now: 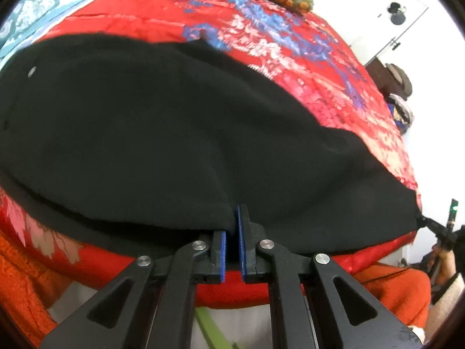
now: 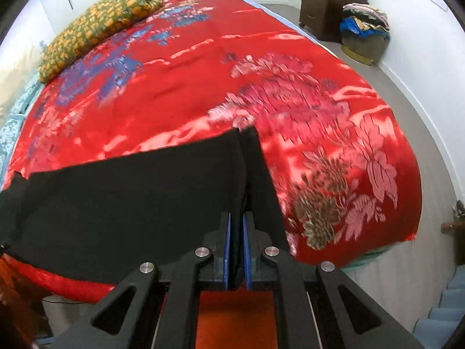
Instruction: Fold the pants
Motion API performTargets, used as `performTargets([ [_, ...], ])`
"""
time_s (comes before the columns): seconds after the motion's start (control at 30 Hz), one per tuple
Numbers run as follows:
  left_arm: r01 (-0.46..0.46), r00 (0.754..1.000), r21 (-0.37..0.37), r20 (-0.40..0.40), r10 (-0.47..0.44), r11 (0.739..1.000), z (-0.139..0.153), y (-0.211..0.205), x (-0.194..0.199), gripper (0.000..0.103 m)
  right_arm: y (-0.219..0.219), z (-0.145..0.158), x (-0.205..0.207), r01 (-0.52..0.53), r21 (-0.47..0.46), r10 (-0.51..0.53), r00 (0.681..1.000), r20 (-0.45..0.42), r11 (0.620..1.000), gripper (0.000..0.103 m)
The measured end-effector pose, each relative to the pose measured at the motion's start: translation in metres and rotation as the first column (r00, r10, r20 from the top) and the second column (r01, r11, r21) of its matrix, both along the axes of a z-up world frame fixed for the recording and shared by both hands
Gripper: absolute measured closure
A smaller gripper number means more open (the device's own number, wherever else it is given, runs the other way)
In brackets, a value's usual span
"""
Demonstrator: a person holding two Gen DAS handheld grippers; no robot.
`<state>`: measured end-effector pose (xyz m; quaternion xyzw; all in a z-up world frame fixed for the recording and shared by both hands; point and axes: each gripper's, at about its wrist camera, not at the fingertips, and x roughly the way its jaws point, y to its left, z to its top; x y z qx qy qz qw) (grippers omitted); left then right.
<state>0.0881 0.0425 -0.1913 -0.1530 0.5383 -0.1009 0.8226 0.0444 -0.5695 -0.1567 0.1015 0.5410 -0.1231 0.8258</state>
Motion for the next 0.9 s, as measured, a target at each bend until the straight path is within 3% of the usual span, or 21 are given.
performTargets([
  [0.23,0.046,0.998,0.008,0.048,-0.047,0.999,0.010,-0.017,-0.004,0.098,0.004,0.036,-0.001,-0.025,-0.145,0.042,0.993,0.113,0.989,0.095],
  [0.43,0.066,0.997,0.038,-0.030,-0.065,0.997,-0.014,-0.025,-0.002,0.098,0.002,-0.005,0.005,-0.025,-0.165,0.020,0.999,-0.030,0.986,0.095],
  [0.9,0.094,0.995,0.023,-0.019,-0.094,0.995,-0.003,-0.019,-0.017,0.100,0.015,-0.010,0.010,-0.045,-0.235,0.030,0.997,-0.066,0.971,0.095],
])
